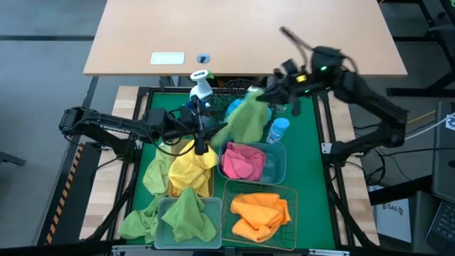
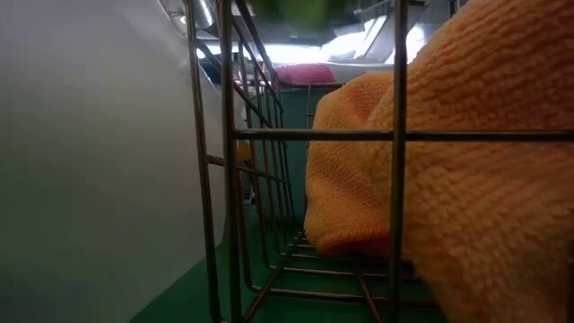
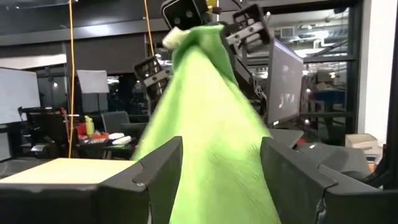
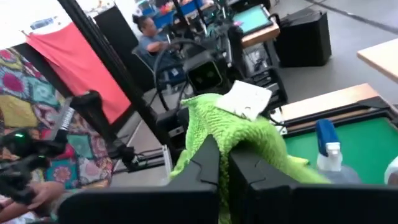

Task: Sort microfiber towel by color & place in baskets
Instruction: Put the top green towel into the white bin

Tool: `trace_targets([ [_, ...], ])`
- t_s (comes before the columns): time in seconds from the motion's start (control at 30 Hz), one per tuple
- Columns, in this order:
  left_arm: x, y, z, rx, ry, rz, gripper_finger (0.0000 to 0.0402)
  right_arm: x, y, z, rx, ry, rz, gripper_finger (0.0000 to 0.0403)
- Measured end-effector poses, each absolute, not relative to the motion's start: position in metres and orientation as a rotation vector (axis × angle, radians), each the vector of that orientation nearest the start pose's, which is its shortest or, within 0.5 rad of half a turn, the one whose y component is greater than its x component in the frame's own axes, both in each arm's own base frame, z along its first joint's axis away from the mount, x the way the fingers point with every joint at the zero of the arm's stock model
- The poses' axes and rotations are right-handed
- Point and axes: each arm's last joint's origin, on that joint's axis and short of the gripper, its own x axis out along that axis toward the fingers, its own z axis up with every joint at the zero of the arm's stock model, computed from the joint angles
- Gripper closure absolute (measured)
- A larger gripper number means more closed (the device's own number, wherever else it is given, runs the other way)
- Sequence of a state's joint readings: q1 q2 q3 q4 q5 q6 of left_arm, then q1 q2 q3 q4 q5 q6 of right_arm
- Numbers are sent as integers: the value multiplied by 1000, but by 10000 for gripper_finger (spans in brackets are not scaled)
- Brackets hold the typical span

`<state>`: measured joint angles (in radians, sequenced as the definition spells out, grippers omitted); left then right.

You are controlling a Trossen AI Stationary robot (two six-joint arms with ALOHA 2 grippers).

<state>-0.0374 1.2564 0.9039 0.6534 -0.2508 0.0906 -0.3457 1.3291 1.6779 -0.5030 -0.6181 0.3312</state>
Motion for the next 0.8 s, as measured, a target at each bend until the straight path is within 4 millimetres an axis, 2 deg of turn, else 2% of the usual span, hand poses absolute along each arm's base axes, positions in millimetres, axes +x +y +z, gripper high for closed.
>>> trace_targets([
  [0.23,281,-4,353,52,-276,191,191,303,-56,462,337,200,244,398],
  [0.43,281,-5,353,54,-274,179,191,338,-40,449,313,164,332,398],
  [0.67,282,-6,350,58,-242,137,194,356,-29,441,295,127,380,397],
  [0.8,283,-8,347,59,-214,134,226,356,-30,442,304,127,372,397],
])
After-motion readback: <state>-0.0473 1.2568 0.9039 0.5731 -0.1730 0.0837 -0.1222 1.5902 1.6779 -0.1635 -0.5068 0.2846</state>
